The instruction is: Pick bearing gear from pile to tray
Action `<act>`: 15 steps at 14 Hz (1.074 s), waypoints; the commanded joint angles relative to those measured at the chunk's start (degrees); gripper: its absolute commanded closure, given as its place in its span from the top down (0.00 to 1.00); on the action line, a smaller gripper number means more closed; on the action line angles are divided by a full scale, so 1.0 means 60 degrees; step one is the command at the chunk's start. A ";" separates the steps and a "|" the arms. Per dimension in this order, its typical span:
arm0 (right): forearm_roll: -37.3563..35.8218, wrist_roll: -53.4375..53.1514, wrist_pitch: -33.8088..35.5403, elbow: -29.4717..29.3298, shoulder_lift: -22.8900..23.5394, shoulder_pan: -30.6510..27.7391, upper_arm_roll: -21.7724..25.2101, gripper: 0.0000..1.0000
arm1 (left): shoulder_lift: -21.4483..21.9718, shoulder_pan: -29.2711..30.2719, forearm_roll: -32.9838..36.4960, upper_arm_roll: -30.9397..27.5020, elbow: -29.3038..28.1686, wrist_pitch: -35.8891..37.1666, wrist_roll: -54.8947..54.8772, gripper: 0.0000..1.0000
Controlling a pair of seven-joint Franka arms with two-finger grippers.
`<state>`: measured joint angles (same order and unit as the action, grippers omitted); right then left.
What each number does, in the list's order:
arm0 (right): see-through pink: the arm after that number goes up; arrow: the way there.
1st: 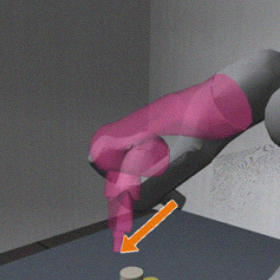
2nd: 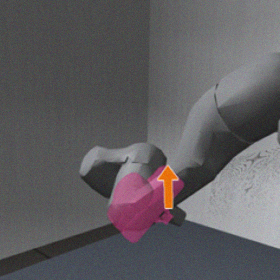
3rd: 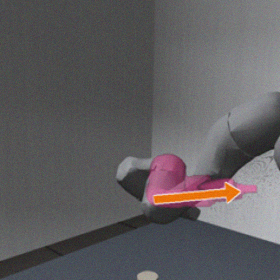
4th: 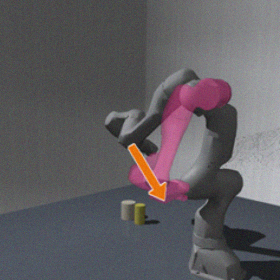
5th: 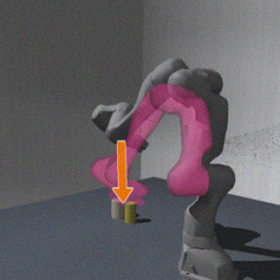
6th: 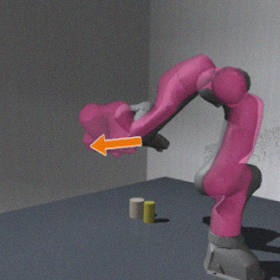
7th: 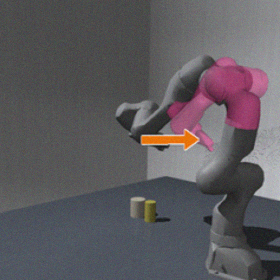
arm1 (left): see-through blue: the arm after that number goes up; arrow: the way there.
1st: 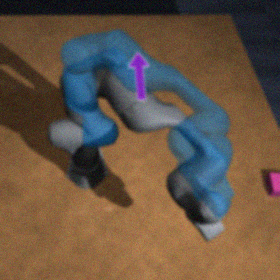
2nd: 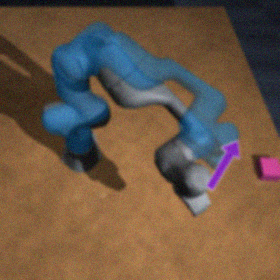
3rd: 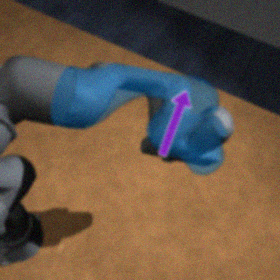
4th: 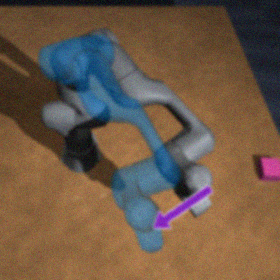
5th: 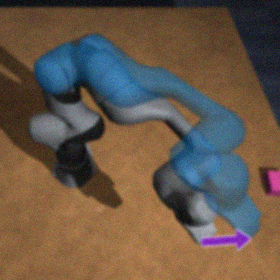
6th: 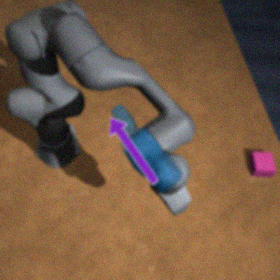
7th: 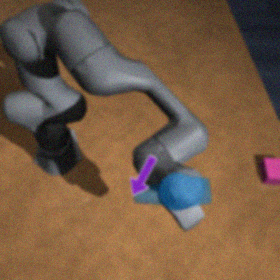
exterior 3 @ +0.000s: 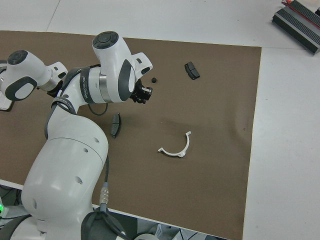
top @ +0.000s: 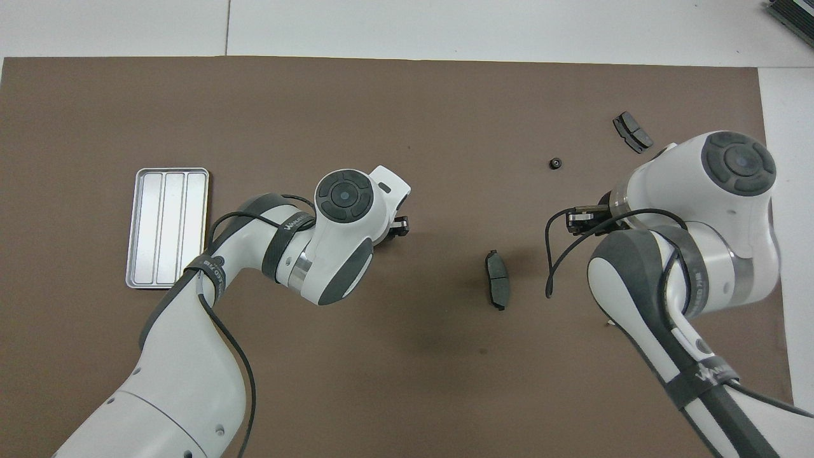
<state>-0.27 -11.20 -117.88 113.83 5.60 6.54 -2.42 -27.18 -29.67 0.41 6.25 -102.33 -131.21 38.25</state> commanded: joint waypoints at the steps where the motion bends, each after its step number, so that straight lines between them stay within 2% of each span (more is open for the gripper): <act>1: 0.0177 0.0035 0.0179 -0.0294 0.0225 -0.0051 -0.0037 0.00 | 0.0048 -0.0152 0.0004 -0.0147 -0.0157 -0.0177 -0.0047 0.62; 9: 0.0602 -0.0096 -0.0171 -0.0367 0.0429 0.0066 -0.0080 0.00 | 0.0048 -0.0196 0.0004 -0.0147 -0.0143 -0.0206 -0.0062 0.42; 15: 0.0515 -0.0827 -0.0304 -0.0952 0.0912 0.0782 -0.0066 0.00 | 0.0048 -0.0108 0.0048 -0.0162 -0.0055 -0.0206 -0.0091 0.31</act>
<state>2.18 -14.46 -119.49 110.85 8.83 10.14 -2.67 -26.85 -29.77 0.60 5.95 -102.31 -131.16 38.20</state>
